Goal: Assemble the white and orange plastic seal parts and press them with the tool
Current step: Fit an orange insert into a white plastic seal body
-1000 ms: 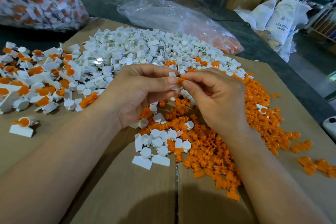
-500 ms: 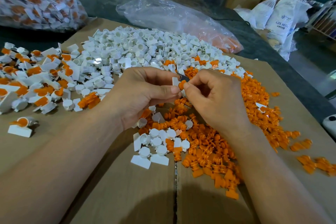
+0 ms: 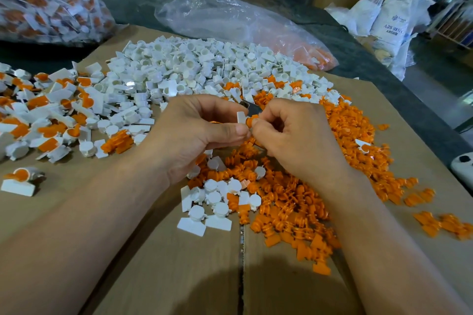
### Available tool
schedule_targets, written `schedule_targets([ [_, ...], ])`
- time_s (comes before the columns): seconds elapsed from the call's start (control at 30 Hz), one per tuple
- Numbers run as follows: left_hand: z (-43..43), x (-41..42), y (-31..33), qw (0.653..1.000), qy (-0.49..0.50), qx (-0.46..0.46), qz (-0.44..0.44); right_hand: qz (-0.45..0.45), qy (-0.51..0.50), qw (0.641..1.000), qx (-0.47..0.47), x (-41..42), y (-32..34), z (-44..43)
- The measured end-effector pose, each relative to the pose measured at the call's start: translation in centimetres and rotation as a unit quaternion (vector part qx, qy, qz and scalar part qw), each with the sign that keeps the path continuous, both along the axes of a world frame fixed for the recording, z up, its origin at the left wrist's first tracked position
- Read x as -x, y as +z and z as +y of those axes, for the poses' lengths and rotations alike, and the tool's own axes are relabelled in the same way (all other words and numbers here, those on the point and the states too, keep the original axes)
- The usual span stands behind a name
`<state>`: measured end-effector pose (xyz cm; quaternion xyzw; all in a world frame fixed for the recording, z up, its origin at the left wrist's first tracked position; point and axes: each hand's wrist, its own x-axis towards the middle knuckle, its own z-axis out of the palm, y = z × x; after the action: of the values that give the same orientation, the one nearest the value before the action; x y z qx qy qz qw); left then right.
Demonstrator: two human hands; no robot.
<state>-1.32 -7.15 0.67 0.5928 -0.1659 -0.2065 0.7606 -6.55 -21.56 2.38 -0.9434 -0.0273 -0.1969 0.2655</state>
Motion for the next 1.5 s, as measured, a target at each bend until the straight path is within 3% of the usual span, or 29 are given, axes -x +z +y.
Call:
schedule_targets([
  [0.33,-0.01,0.12,-0.13,0.995,0.049,-0.044,-0.069,0.032,-0.016,0.993,-0.11,-0.21,-0.58,0.32],
  [0.53,0.24,0.03,0.16,0.995,0.036,-0.046,-0.077,0.007,0.023,0.999,-0.026,-0.07,-0.36,0.34],
  [0.67,0.12,0.18,0.21,0.996,0.033,-0.039,-0.073,0.015,0.018,0.998,-0.066,0.0,-0.26,0.2],
  [0.97,0.11,-0.21,0.28,0.996,0.073,-0.037,-0.037,0.017,0.048,0.997,-0.064,0.05,-0.49,1.01],
  [1.2,0.38,-0.43,0.65,0.997,0.07,-0.018,0.002,-0.06,0.046,0.993,-0.096,-0.11,-0.56,0.67],
  [1.33,0.55,-0.43,0.71,0.998,0.061,-0.018,0.0,-0.109,0.085,0.988,-0.064,-0.15,-0.79,0.76],
  [1.5,0.58,-0.46,0.7,0.998,0.053,-0.016,0.011,-0.119,0.087,0.985,-0.086,-0.19,-0.8,0.82],
])
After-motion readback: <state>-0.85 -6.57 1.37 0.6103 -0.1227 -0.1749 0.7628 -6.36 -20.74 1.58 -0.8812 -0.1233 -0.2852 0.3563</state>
